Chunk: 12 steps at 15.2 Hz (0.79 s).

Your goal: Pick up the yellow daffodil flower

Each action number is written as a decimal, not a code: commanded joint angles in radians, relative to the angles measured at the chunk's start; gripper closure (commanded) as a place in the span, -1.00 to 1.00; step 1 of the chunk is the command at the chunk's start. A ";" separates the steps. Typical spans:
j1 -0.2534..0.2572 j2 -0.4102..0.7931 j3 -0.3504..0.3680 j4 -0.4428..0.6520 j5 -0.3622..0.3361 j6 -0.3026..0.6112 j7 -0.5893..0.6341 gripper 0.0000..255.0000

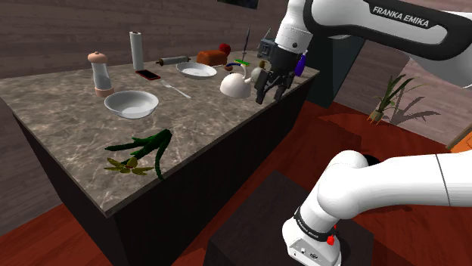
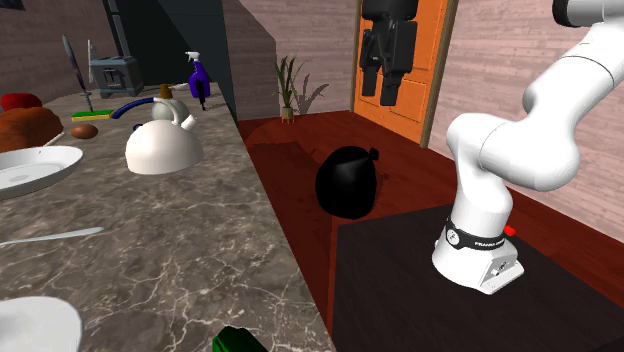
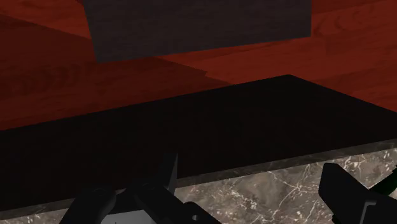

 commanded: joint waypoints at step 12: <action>0.039 0.211 0.223 0.031 0.153 0.174 0.306 -1.00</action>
